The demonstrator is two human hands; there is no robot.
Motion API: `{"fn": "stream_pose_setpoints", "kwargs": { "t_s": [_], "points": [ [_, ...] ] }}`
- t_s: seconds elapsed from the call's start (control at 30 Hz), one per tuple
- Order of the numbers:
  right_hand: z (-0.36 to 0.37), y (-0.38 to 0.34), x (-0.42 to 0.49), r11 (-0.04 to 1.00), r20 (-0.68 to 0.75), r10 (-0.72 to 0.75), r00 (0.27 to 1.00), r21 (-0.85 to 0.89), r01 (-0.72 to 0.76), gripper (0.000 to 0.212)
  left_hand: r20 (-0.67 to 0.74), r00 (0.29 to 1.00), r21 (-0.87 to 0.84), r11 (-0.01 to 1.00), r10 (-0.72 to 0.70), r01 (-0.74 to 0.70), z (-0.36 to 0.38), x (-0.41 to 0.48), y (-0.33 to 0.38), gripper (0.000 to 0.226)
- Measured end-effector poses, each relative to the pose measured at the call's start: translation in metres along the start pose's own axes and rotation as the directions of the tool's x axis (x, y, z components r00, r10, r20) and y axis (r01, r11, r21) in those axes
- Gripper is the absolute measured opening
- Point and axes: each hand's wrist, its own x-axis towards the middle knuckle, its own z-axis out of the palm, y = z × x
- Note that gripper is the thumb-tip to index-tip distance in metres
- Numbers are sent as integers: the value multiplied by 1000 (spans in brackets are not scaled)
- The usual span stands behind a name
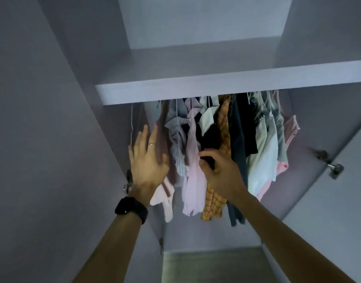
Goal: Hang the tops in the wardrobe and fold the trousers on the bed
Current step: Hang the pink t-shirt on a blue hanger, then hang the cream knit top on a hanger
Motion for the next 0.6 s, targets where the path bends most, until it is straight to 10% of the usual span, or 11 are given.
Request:
{"fn": "stream_pose_setpoints", "kwargs": {
  "t_s": [0.37,0.6],
  "points": [
    [-96,84,-184,927,-157,162,974,-316,-205,30,352,903,-188,964,246,-190,102,-158,68,69],
    [-171,135,-304,769,-325,378,867,-412,-489,24,552,646,-366,849,527,-380,178,-208,160,61]
  ]
}}
